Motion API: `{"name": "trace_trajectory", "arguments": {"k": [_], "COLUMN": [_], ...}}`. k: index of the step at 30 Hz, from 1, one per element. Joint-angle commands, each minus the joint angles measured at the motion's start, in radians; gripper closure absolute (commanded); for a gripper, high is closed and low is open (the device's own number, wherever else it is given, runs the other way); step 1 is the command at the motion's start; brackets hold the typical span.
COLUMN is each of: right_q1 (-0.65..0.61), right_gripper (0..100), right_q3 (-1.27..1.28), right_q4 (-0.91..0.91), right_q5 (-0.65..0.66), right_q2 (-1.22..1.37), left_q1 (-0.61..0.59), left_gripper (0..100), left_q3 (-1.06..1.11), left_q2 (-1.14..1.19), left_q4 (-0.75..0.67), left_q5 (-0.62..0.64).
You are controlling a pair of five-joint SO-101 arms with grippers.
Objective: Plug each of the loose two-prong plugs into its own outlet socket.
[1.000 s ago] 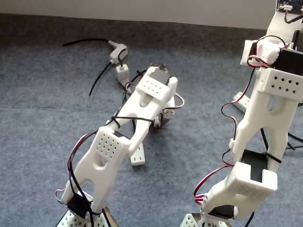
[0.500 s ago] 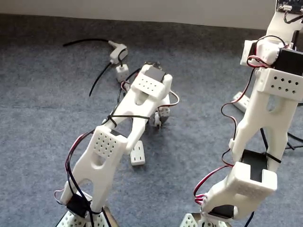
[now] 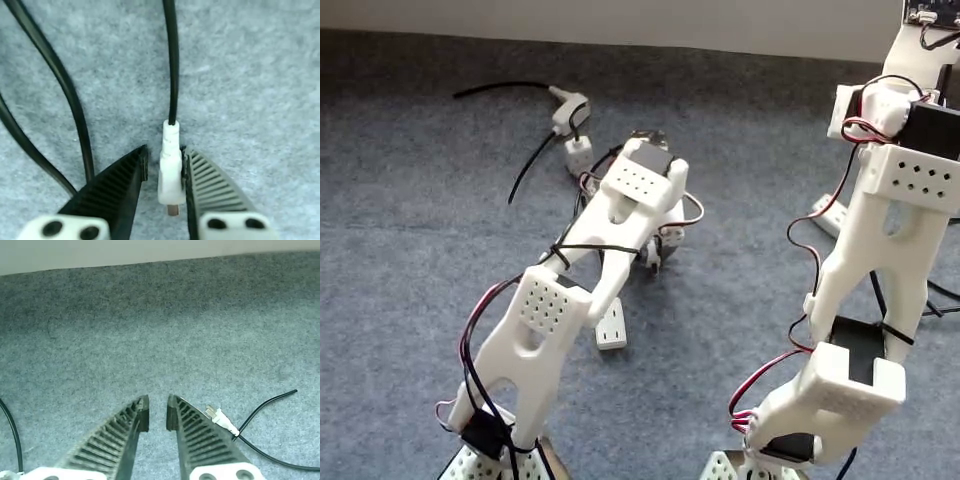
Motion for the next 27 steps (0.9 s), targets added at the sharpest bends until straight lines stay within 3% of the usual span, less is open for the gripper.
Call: {"name": "trace_trajectory", "arguments": {"k": [1,10,17,27], "right_q1": [0.010,0.010,0.010,0.012], "right_gripper": [91.9,91.9,91.9,91.9], "right_q3": [-0.047,-0.047,-0.047,-0.047], "right_q4": [-0.016,-0.016,-0.016,-0.016], "right_q5": [-0.003,-0.003,-0.003,-0.003], "right_q2": [-0.018,-0.018,-0.019,-0.021], "left_q1": [-0.047,-0.041,-0.024,-0.015], "left_gripper": [92,99,99,99], "left_q3": [-0.013,-0.012,-0.030,-0.598], "left_q2": [-0.002,-0.002,-0.012,-0.012], "left_q4": [-0.018,-0.015,-0.025,0.058], "left_q5": [-0.005,-0.005,-0.002,0.000]}}
